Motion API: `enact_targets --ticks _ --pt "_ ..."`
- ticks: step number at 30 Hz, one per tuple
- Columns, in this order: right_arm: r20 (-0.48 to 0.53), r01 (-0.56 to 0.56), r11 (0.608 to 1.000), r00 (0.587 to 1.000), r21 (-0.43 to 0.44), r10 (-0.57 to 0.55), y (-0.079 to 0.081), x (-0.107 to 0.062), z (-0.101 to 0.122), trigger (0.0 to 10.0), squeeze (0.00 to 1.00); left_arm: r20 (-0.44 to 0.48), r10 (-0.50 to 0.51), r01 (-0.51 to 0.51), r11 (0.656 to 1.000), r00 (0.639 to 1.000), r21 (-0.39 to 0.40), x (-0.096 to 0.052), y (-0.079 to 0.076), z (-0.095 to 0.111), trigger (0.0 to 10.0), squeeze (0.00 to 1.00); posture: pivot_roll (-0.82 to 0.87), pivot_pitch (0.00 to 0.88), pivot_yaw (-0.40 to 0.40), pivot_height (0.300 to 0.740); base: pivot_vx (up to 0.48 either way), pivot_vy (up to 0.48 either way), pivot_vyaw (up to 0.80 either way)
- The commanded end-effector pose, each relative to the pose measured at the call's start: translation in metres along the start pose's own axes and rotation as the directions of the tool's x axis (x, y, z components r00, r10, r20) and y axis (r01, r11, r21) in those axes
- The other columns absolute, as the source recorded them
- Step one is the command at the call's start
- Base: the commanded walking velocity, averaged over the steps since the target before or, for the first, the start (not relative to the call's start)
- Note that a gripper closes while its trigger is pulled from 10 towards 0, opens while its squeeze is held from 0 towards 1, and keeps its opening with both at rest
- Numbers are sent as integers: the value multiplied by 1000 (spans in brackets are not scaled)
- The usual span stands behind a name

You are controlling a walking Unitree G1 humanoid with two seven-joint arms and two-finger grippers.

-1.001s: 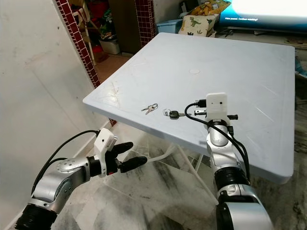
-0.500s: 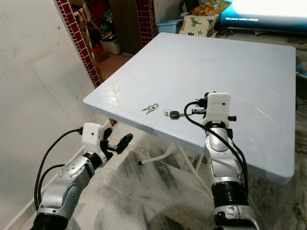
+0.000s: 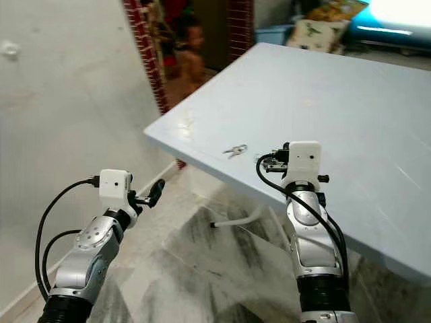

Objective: Hang keys on a hook

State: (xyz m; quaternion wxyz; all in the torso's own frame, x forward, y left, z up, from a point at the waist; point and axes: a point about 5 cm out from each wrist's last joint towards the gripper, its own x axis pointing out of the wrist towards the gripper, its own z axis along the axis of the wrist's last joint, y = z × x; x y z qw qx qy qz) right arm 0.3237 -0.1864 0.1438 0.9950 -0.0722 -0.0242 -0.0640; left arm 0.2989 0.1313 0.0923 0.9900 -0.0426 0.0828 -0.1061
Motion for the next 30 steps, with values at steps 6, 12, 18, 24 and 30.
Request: enact_targets --ticks 6,12,18,24,30 --pt "2 -28 999 1000 21 28 10 -1 6 10000 0 -31 -8 7 1000 999 -18 0 -3 -6 10000 0 -55 0 142 740 0 0 800" --pt "4 -35 999 999 29 35 14 1 8 10000 0 -25 8 -8 1000 1000 -1 1 -1 -5 10000 0 -49 0 143 740 0 0 800" --pt "-2 -51 998 999 28 51 18 0 7 10000 0 -40 22 -23 1000 999 -20 2 3 -5 10000 0 -49 0 140 740 0 0 800" --pt "-5 -56 998 998 26 57 19 1 7 10000 0 -41 14 -14 1000 999 -12 2 0 -8 10000 0 -49 0 135 740 0 0 800" --pt "-1 -80 996 997 39 80 22 2 9 10000 0 -17 31 -31 1000 999 3 5 -1 -5 10000 0 -38 0 102 740 0 0 667"
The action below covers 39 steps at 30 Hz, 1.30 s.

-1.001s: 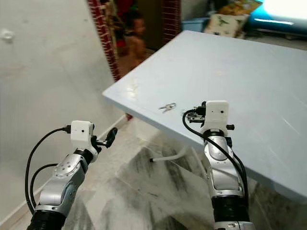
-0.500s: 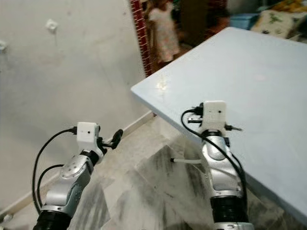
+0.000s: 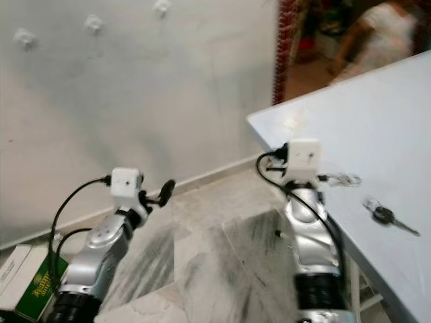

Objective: Hang keys on a hook

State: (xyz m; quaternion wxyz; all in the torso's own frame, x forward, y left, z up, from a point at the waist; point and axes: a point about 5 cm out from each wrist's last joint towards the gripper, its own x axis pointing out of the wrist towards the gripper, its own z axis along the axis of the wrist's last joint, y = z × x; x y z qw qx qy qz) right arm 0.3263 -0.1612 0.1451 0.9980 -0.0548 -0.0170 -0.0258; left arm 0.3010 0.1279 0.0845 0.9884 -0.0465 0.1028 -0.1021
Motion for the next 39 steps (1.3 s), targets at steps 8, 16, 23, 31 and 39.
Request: enact_targets --ticks 8,16,23,31,39 --pt "5 -43 999 999 -14 43 0 6 5 10000 0 40 51 -50 999 998 -13 -2 2 0 10000 0 -34 0 50 740 0 0 0" --pt "-3 -81 996 997 -30 80 5 7 5 10000 0 58 83 -81 996 995 -29 -2 0 -1 10000 0 -18 0 -3 740 0 0 0" --pt "3 -85 996 996 -26 85 9 8 4 10000 0 61 79 -77 997 995 -28 -3 3 -1 10000 0 -18 0 18 740 0 0 0" --pt "20 -66 997 998 -29 67 9 9 6 10000 0 79 40 -40 999 996 -13 0 3 6 10000 0 -33 0 55 740 0 0 300" --pt "32 -41 999 999 -18 42 5 10 7 10000 0 93 -36 39 999 995 -31 1 -6 9 10000 0 -41 0 73 740 0 0 277"
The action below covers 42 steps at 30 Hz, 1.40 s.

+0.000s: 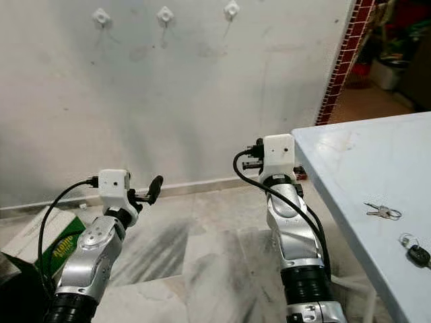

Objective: Hang keys on a hook

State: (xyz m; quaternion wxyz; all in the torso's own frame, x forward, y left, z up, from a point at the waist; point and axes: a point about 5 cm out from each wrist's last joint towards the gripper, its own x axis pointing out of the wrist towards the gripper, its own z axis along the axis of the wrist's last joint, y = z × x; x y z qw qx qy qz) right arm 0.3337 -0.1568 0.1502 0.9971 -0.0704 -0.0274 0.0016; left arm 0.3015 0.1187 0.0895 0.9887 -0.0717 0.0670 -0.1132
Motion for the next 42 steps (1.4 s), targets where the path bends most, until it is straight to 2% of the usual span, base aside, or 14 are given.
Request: enact_targets --ticks 1,11,23,42 --pt "8 12 1000 1000 12 -12 0 3 2 10000 0 18 -7 7 1000 1000 9 -1 3 5 10000 0 -41 0 73 740 0 0 0" --pt "17 -5 1000 1000 5 5 5 3 3 10000 0 18 -19 19 1000 1000 -6 -2 4 4 10000 0 -43 0 79 740 282 0 0" --pt "21 3 1000 1000 9 -3 3 2 3 10000 0 4 -41 41 999 999 -21 -1 1 2 10000 0 -54 0 88 740 408 0 476" --pt "21 11 1000 1000 7 -11 1 3 4 10000 0 -7 -59 58 998 998 -24 -1 -2 1 10000 0 -58 0 93 740 418 0 0"
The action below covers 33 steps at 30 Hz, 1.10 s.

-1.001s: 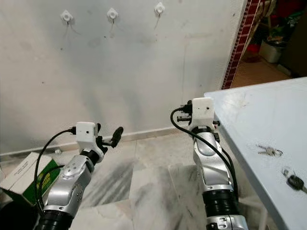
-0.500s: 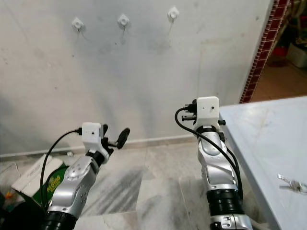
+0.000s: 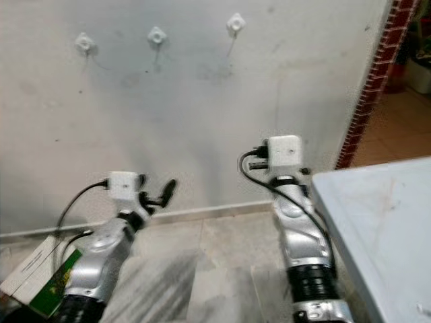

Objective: Hang keys on a hook

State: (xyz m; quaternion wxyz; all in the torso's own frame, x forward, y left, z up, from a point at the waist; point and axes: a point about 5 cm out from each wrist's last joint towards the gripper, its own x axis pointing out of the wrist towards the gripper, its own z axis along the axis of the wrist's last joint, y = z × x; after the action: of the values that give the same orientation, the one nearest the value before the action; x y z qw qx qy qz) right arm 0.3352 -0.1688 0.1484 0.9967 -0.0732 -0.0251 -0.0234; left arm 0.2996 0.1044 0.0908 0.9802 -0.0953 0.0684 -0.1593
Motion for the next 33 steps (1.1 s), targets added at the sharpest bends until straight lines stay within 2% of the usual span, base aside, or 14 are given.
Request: enact_targets --ticks 1,15,23,29,33 --pt "30 -39 999 999 14 38 13 2 7 10000 0 -2 38 -37 999 999 17 -3 12 2 10000 0 -58 0 93 740 420 0 0" --pt "28 -52 999 998 12 52 14 2 7 10000 0 -8 55 -55 998 998 12 -3 12 1 10000 0 -58 0 86 740 397 0 0" --pt "34 -52 999 998 5 52 13 3 9 10000 0 15 96 -96 995 995 19 -2 16 3 10000 0 -60 0 84 740 0 0 0" --pt "39 -53 999 998 3 52 12 5 10 10000 0 18 86 -86 996 996 27 -1 15 4 10000 0 -62 0 82 740 0 0 497" --pt "38 -54 999 998 4 54 12 4 10 10000 0 17 87 -88 996 996 29 -1 15 3 10000 0 -62 0 81 740 0 -321 450"
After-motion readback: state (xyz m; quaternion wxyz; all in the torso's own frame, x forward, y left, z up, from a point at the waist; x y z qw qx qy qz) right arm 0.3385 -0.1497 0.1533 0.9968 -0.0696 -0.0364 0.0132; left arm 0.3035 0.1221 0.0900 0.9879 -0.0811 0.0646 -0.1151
